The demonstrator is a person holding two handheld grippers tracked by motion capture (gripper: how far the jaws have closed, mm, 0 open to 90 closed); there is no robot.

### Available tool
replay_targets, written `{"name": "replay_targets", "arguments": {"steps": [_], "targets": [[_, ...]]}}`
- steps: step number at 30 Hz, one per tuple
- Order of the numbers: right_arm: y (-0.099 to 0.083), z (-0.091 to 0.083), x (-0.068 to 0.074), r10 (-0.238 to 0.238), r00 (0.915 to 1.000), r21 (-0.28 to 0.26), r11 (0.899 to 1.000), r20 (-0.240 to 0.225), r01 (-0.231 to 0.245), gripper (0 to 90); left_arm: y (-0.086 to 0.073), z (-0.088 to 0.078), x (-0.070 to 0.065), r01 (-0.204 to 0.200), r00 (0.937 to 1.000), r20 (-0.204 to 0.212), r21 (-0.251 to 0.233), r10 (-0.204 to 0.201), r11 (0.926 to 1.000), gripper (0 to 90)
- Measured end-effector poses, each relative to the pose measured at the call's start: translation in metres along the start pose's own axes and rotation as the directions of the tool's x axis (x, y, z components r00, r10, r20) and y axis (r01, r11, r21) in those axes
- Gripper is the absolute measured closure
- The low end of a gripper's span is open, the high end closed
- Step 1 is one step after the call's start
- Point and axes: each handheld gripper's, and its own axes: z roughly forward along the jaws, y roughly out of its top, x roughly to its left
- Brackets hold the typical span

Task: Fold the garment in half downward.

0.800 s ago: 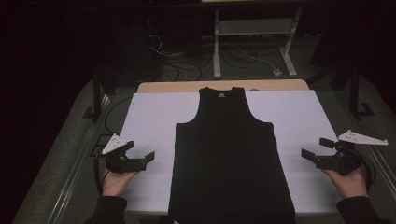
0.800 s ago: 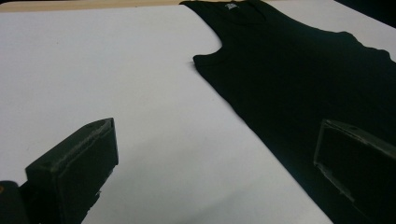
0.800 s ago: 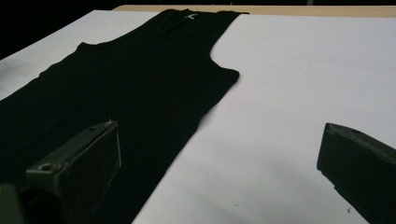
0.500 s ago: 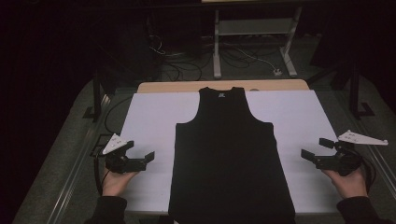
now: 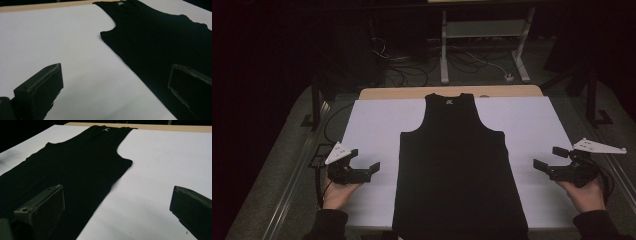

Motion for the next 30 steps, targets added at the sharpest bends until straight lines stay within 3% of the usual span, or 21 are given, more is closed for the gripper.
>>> {"name": "replay_targets", "arguments": {"steps": [6, 12, 30], "targets": [[0.005, -0.001, 0.005, -0.014, 0.9999, 0.006, 1.000, 0.006, 0.014, 0.0, 0.006, -0.001, -0.004, 0.021, 0.9998, -0.001, -0.001, -0.021, 0.9998, 0.0], [0.011, -0.001, 0.008, -0.028, 0.9996, 0.013, 1.000, 0.001, 0.028, 0.0, 0.018, -0.001, -0.007, -0.019, 0.9998, 0.004, 0.005, 0.019, 0.9998, 0.0], [0.039, 0.004, 0.010, -0.070, 0.9972, 0.043, 0.997, -0.027, 0.071, 0.0, 0.037, 0.007, -0.005, -0.057, 0.9980, 0.029, 0.043, 0.056, 0.9974, 0.0]]}}
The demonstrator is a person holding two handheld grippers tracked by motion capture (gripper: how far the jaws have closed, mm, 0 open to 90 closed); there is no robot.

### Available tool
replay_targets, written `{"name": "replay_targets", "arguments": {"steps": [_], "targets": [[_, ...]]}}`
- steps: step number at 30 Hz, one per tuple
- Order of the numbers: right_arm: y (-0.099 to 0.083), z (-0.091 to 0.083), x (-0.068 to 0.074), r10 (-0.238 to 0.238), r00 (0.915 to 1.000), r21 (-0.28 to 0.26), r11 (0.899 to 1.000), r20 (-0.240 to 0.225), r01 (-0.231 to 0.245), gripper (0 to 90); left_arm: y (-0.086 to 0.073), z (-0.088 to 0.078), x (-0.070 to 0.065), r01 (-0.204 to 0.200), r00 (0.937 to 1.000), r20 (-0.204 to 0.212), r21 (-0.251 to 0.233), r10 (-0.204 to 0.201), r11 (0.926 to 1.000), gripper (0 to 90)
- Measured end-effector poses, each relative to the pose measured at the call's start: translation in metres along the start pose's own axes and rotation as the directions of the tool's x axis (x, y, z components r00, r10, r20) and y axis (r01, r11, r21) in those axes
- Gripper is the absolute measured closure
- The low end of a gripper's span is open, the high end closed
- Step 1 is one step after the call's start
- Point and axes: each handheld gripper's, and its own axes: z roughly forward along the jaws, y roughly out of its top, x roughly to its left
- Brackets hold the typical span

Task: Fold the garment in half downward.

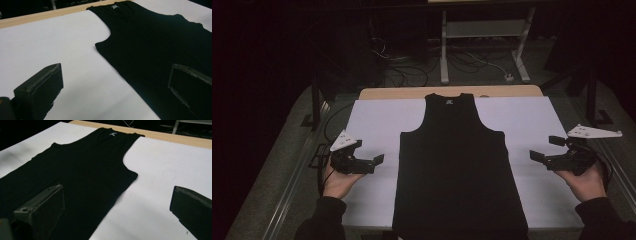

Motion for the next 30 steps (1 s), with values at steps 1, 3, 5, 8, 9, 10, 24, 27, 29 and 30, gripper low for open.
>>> {"name": "replay_targets", "arguments": {"steps": [1, 3, 5, 8, 9, 10, 24, 27, 29, 30], "targets": [[0.002, 0.000, 0.000, -0.002, 1.0000, 0.003, 1.000, -0.001, 0.002, 0.0, 0.000, 0.001, 0.000, -0.001, 1.0000, 0.003, 0.004, 0.001, 1.0000, 0.0], [0.004, 0.001, 0.000, -0.007, 1.0000, 0.007, 1.000, 0.000, 0.007, 0.0, 0.001, 0.003, 0.001, -0.002, 1.0000, 0.008, 0.011, 0.002, 0.9999, 0.0], [0.005, 0.003, -0.001, -0.010, 1.0000, 0.011, 1.000, -0.002, 0.010, 0.0, 0.002, 0.005, 0.002, -0.004, 0.9999, 0.009, 0.019, 0.003, 0.9998, 0.0], [0.008, 0.006, -0.002, -0.011, 0.9999, 0.025, 1.000, -0.002, 0.011, 0.0, 0.005, 0.008, 0.003, -0.008, 0.9999, 0.014, 0.032, 0.007, 0.9995, 0.0], [0.010, 0.009, -0.002, -0.017, 0.9998, 0.031, 0.999, -0.004, 0.017, 0.0, 0.006, 0.009, 0.003, -0.009, 0.9999, 0.014, 0.033, 0.009, 0.9994, 0.0], [0.010, 0.009, -0.002, -0.017, 0.9998, 0.031, 0.999, -0.004, 0.017, 0.0, 0.008, 0.010, 0.003, -0.014, 0.9998, 0.017, 0.034, 0.014, 0.9993, 0.0], [0.027, 0.019, -0.005, -0.032, 0.9993, 0.061, 0.998, -0.022, 0.033, 0.0, 0.021, 0.020, 0.008, -0.030, 0.9991, 0.031, 0.049, 0.029, 0.9983, 0.0], [0.030, 0.021, -0.007, -0.034, 0.9991, 0.062, 0.997, -0.026, 0.035, 0.0, 0.023, 0.023, 0.010, -0.024, 0.9990, 0.039, 0.050, 0.022, 0.9984, 0.0], [0.030, 0.022, -0.008, -0.034, 0.9991, 0.062, 0.997, -0.025, 0.036, 0.0, 0.024, 0.025, 0.010, -0.026, 0.9990, 0.039, 0.052, 0.024, 0.9983, 0.0], [0.031, 0.023, -0.009, -0.033, 0.9991, 0.066, 0.997, -0.025, 0.035, 0.0, 0.024, 0.025, 0.010, -0.021, 0.9989, 0.042, 0.052, 0.018, 0.9984, 0.0]]}}
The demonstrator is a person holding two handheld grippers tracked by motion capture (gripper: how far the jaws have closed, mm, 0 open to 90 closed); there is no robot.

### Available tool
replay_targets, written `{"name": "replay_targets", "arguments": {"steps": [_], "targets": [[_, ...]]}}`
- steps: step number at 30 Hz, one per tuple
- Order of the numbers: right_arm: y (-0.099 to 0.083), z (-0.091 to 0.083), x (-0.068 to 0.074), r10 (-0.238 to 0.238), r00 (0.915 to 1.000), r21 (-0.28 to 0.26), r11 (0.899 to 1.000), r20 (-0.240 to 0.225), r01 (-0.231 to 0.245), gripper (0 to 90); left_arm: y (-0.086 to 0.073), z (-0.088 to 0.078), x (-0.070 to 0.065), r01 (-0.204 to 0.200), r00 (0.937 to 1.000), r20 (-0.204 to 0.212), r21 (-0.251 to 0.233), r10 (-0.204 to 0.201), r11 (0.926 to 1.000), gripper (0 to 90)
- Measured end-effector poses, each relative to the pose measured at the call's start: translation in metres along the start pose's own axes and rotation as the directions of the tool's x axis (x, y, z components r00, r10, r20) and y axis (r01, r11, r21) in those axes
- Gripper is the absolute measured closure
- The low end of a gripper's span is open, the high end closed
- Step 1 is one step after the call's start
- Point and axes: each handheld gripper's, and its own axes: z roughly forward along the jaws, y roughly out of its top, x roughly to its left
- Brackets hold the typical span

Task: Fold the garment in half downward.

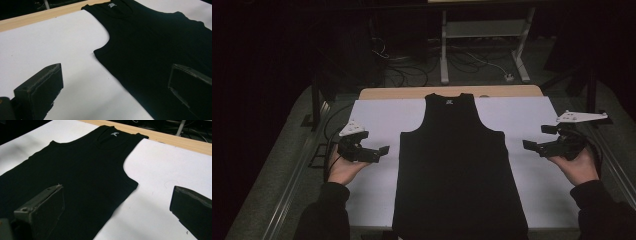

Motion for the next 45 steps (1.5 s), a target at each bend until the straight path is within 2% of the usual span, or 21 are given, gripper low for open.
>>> {"name": "replay_targets", "arguments": {"steps": [5, 8, 21, 27, 30, 34, 41, 44, 45], "targets": [[0.004, 0.005, -0.004, 0.004, 1.0000, 0.009, 1.000, 0.000, -0.004, 0.0, 0.005, 0.003, 0.001, 0.004, 0.9998, 0.018, -0.007, -0.003, 1.0000, 0.0], [0.008, 0.009, -0.007, 0.005, 1.0000, 0.017, 1.000, -0.004, -0.005, 0.0, 0.009, 0.006, 0.001, -0.012, 0.9998, 0.014, 0.005, 0.012, 0.9999, 0.0], [0.021, 0.015, -0.012, 0.001, 0.9999, 0.044, 0.999, -0.013, 0.000, 0.0, 0.019, 0.020, 0.007, -0.019, 0.9994, 0.029, 0.041, 0.018, 0.9990, 0.0], [0.026, 0.021, -0.016, 0.003, 0.9998, 0.058, 0.998, -0.019, -0.002, 0.0, 0.023, 0.027, 0.011, -0.008, 0.9993, 0.037, 0.058, 0.006, 0.9983, 0.0], [0.026, 0.026, -0.019, 0.011, 0.9997, 0.067, 0.998, -0.023, -0.009, 0.0, 0.026, 0.029, 0.014, -0.011, 0.9992, 0.040, 0.069, 0.008, 0.9976, 0.0], [0.028, 0.031, -0.023, 0.026, 0.9991, 0.078, 0.997, -0.035, -0.023, 0.0, 0.028, 0.033, 0.017, 0.004, 0.9987, 0.049, 0.069, -0.008, 0.9976, 0.0], [0.034, 0.040, -0.029, 0.034, 0.9987, 0.095, 0.995, -0.038, -0.031, 0.0, 0.028, 0.044, 0.022, 0.007, 0.9977, 0.066, 0.103, -0.014, 0.9947, 0.0], [0.034, 0.042, -0.031, 0.036, 0.9986, 0.096, 0.995, -0.040, -0.032, 0.0, 0.026, 0.050, 0.025, 0.031, 0.9959, 0.081, 0.112, -0.040, 0.9932, 0.0], [0.034, 0.044, -0.032, 0.040, 0.9984, 0.096, 0.995, -0.039, -0.037, 0.0, 0.025, 0.052, 0.027, 0.030, 0.9960, 0.080, 0.128, -0.040, 0.9913, 0.0]]}}
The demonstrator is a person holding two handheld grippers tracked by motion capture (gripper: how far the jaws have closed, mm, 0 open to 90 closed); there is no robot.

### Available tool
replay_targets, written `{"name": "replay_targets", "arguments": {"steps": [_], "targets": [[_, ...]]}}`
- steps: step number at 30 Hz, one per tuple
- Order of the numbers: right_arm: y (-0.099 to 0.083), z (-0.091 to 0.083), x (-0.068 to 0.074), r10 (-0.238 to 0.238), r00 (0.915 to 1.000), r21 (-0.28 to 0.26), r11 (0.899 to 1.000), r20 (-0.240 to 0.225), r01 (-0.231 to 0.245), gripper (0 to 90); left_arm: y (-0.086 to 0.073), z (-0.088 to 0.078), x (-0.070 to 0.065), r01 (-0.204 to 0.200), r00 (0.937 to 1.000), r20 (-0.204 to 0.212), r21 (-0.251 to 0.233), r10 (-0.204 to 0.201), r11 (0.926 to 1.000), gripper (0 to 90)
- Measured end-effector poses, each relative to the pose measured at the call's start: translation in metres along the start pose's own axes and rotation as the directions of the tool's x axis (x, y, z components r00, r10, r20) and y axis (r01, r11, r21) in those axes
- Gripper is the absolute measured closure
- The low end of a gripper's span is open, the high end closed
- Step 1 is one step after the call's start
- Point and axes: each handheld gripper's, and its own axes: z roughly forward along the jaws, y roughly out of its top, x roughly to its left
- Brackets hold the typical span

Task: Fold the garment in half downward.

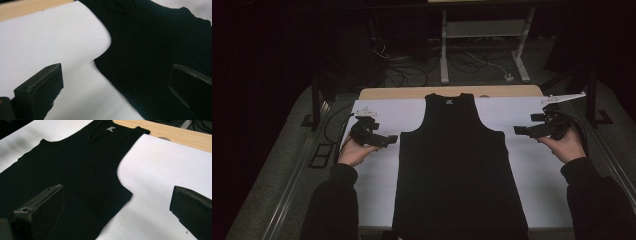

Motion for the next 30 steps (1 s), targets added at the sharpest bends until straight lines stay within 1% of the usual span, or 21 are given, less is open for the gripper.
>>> {"name": "replay_targets", "arguments": {"steps": [2, 3, 6, 8, 15, 17, 20, 21, 22, 23, 24, 28, 30], "targets": [[-0.001, 0.003, -0.002, 0.003, 1.0000, 0.005, 1.000, 0.000, -0.003, 0.0, -0.002, 0.005, 0.002, 0.017, 0.9998, -0.005, 0.011, -0.017, 0.9998, 0.0], [-0.001, 0.004, -0.003, 0.009, 1.0000, 0.009, 1.000, 0.001, -0.009, 0.0, -0.002, 0.006, 0.003, 0.013, 0.9999, -0.005, 0.020, -0.013, 0.9997, 0.0], [-0.003, 0.007, -0.005, 0.010, 0.9999, 0.019, 1.000, -0.001, -0.010, 0.0, -0.003, 0.010, 0.005, 0.024, 0.9997, -0.003, 0.011, -0.024, 0.9997, 0.0], [-0.003, 0.010, -0.007, 0.014, 0.9999, 0.021, 1.000, -0.003, -0.014, 0.0, -0.003, 0.013, 0.006, 0.020, 0.9998, -0.001, 0.017, -0.020, 0.9997, 0.0], [-0.003, 0.019, -0.010, 0.014, 0.9998, 0.029, 0.999, -0.011, -0.014, 0.0, -0.005, 0.021, 0.010, 0.039, 0.9992, 0.004, 0.007, -0.039, 0.9992, 0.0], [-0.003, 0.022, -0.011, 0.022, 0.9997, 0.033, 0.999, -0.013, -0.021, 0.0, -0.004, 0.023, 0.011, 0.041, 0.9991, 0.003, 0.014, -0.041, 0.9990, 0.0], [-0.003, 0.026, -0.012, 0.024, 0.9996, 0.039, 0.999, -0.017, -0.024, 0.0, -0.001, 0.026, 0.012, 0.040, 0.9992, 0.005, 0.014, -0.040, 0.9991, 0.0], [-0.003, 0.027, -0.013, 0.022, 0.9996, 0.040, 0.999, -0.020, -0.021, 0.0, 0.000, 0.026, 0.012, 0.034, 0.9994, 0.006, 0.017, -0.034, 0.9993, 0.0], [-0.003, 0.029, -0.013, 0.028, 0.9994, 0.043, 0.999, -0.020, -0.027, 0.0, 0.001, 0.027, 0.012, 0.039, 0.9992, 0.006, 0.009, -0.039, 0.9992, 0.0], [-0.003, 0.032, -0.014, 0.027, 0.9994, 0.051, 0.998, -0.023, -0.026, 0.0, 0.002, 0.028, 0.013, 0.033, 0.9994, 0.008, 0.020, -0.034, 0.9992, 0.0], [-0.003, 0.032, -0.014, 0.027, 0.9994, 0.051, 0.998, -0.023, -0.026, 0.0, 0.003, 0.030, 0.013, 0.040, 0.9992, 0.006, 0.018, -0.041, 0.9990, 0.0], [-0.004, 0.040, -0.017, 0.031, 0.9992, 0.067, 0.997, -0.025, -0.029, 0.0, 0.007, 0.035, 0.015, 0.037, 0.9993, 0.011, 0.025, -0.037, 0.9990, 0.0], [-0.005, 0.047, -0.019, 0.034, 0.9990, 0.084, 0.996, -0.030, -0.031, 0.0, 0.008, 0.038, 0.015, 0.024, 0.9996, 0.014, 0.040, -0.024, 0.9989, 0.0]]}}
